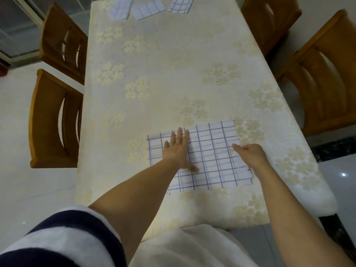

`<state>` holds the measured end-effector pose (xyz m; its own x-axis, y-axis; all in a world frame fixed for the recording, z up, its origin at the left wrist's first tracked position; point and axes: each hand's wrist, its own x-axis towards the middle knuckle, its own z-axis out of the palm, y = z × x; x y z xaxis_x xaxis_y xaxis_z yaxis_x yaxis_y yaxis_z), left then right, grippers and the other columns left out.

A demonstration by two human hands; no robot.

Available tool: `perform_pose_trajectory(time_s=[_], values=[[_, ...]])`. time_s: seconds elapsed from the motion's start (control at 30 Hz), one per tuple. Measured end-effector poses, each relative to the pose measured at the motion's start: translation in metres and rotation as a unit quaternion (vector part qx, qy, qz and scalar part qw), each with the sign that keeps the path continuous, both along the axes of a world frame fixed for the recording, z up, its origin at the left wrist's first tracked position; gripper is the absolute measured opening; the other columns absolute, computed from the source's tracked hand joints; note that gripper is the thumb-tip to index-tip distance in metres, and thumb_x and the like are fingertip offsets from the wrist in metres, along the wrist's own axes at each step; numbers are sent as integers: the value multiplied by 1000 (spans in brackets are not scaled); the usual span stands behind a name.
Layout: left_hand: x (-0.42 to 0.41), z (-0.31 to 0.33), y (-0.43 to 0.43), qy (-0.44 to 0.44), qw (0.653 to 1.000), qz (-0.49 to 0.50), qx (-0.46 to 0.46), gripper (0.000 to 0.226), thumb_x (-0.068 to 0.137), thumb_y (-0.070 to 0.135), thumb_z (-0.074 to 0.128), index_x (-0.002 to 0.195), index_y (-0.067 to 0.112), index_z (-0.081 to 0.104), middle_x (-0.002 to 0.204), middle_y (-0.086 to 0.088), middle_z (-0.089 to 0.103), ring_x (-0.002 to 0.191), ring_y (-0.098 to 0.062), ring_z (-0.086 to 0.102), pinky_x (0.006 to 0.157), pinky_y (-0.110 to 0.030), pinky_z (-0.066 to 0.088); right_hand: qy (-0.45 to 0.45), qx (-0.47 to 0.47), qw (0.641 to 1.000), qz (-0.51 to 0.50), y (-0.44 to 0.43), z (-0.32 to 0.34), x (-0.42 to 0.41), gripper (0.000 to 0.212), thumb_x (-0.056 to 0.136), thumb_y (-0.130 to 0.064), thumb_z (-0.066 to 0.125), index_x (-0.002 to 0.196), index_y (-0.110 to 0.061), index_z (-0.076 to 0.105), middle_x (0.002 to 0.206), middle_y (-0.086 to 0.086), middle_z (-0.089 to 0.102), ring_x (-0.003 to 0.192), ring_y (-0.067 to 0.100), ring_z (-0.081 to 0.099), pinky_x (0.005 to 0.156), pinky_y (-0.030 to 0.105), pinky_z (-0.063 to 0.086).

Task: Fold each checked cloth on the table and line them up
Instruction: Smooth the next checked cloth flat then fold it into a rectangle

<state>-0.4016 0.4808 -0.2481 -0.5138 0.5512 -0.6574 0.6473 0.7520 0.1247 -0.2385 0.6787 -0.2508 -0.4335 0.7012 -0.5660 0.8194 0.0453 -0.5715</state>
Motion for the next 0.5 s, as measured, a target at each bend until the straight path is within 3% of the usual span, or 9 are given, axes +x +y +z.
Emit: perform_pose_trajectory(time_s=[0.1, 0.17, 0.23, 0.3, 0.4, 0.5], values=[[-2, 0, 1, 0, 1000, 10, -14, 159, 56, 75, 82, 152, 21, -33, 159, -6, -40, 149, -35, -29, 124, -56, 0, -3, -8, 1000, 1, -1, 0, 3, 53, 91, -42, 67, 86, 11, 65, 113, 29, 65, 104, 41, 64, 87, 49, 53], [-3, 0, 1, 1, 1000, 5, -14, 159, 56, 76, 81, 151, 23, -34, 158, -6, -41, 148, -36, -30, 123, -56, -4, 2, -10, 1000, -10, -1, -1, 3, 48, 88, -44, 70, 70, -2, 54, 99, 20, 69, 96, 36, 66, 77, 42, 52], [-3, 0, 2, 6, 1000, -9, -4, 157, 57, 78, 79, 152, 24, -34, 158, -5, -41, 148, -35, -31, 122, -55, -10, 14, -5, 1000, -21, 0, 2, 2, 46, 87, -42, 71, 69, -5, 51, 71, 14, 61, 73, 31, 60, 63, 36, 45], [-3, 2, 3, 21, 999, -24, 23, 154, 58, 80, 76, 153, 24, -32, 160, -3, -39, 149, -34, -30, 122, -54, -11, 25, -7, 1000, -16, 1, 6, 0, 43, 88, -40, 72, 70, -6, 52, 65, 9, 53, 66, 27, 53, 59, 33, 41], [-8, 4, 5, 27, 998, -37, 41, 152, 60, 79, 75, 153, 23, -31, 160, -1, -38, 149, -31, -29, 124, -53, -9, 35, -47, 998, -23, 2, 11, 1, 37, 90, -39, 69, 89, -2, 66, 93, 16, 68, 90, 32, 63, 80, 38, 51], [-11, 2, 1, 5, 999, -30, 25, 153, 60, 74, 80, 154, 23, -30, 161, 0, -37, 150, -32, -27, 124, -53, -6, 35, -75, 996, -32, 4, 14, 2, 50, 93, -38, 66, 120, 5, 65, 127, 20, 63, 116, 35, 59, 100, 47, 50]])
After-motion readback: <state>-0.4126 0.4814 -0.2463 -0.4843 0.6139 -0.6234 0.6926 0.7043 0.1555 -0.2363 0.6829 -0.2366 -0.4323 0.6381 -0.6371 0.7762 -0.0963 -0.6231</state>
